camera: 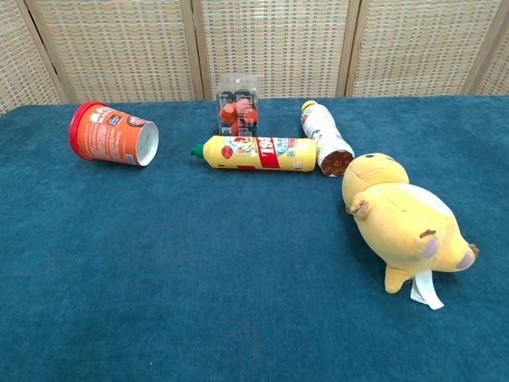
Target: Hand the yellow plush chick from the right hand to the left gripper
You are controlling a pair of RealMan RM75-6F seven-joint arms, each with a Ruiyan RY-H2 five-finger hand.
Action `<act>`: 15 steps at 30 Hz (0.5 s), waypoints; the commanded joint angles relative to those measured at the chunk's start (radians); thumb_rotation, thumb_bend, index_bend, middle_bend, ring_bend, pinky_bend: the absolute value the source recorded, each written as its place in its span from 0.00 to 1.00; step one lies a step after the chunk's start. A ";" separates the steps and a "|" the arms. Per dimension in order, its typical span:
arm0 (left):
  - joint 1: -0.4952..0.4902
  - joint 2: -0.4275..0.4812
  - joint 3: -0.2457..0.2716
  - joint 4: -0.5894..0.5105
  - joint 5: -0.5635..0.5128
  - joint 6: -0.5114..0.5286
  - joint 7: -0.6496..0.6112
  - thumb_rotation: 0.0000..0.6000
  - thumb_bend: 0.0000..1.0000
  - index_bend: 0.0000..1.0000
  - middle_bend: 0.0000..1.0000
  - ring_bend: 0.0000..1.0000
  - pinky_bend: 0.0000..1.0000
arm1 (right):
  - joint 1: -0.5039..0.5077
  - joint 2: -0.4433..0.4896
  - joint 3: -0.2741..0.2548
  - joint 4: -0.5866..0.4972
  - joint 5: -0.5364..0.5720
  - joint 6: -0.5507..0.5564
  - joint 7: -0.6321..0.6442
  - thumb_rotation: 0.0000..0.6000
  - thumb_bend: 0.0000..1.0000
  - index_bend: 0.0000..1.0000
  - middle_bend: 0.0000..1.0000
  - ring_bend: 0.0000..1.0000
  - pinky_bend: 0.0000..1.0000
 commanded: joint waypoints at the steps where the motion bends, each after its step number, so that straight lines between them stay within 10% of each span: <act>1: 0.000 0.001 0.002 -0.005 -0.003 -0.005 0.005 1.00 0.00 0.00 0.00 0.00 0.00 | 0.001 0.005 0.001 -0.008 0.010 -0.010 -0.004 1.00 0.00 0.00 0.00 0.00 0.00; 15: -0.009 -0.013 -0.003 -0.011 -0.016 -0.020 0.046 1.00 0.00 0.00 0.00 0.00 0.00 | 0.144 0.094 0.035 -0.080 0.012 -0.243 0.158 1.00 0.00 0.00 0.00 0.00 0.00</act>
